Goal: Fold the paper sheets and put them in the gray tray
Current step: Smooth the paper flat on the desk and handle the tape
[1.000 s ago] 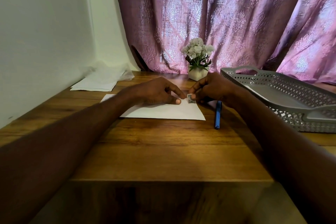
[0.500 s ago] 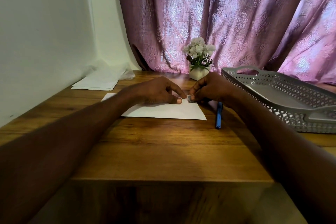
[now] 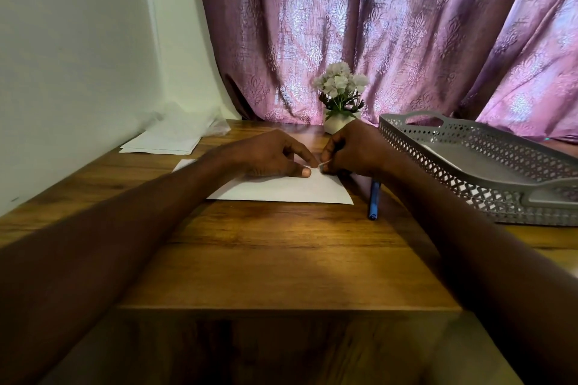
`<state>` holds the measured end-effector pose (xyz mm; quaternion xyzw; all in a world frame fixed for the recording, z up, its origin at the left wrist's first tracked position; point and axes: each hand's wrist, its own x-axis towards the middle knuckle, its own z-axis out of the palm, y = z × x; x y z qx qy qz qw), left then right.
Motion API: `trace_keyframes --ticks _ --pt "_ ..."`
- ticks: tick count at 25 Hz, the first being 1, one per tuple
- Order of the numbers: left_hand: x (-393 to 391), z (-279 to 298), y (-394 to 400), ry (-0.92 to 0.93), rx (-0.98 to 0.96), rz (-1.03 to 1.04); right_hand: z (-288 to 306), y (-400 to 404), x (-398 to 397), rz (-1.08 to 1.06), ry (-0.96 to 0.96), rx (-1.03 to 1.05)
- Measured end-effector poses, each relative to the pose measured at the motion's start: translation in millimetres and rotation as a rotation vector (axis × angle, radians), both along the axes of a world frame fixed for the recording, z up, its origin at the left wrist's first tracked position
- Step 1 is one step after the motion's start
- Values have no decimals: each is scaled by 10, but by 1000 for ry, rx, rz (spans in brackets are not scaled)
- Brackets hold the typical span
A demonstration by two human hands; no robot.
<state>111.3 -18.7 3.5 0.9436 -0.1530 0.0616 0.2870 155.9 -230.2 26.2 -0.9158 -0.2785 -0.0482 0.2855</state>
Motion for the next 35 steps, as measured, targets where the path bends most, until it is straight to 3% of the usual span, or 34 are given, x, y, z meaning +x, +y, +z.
trace_keyframes --ticks 13,22,28,35 --pt "-57 29 -51 2 -7 18 11 46 42 -74 11 -89" --pt "-64 58 -86 18 15 -1 -66 -50 138 -140 34 68" --pt "-44 80 -100 12 124 4 -91 -25 145 -185 34 67" --pt "11 43 -79 -8 120 27 -94 -64 158 -161 105 108"
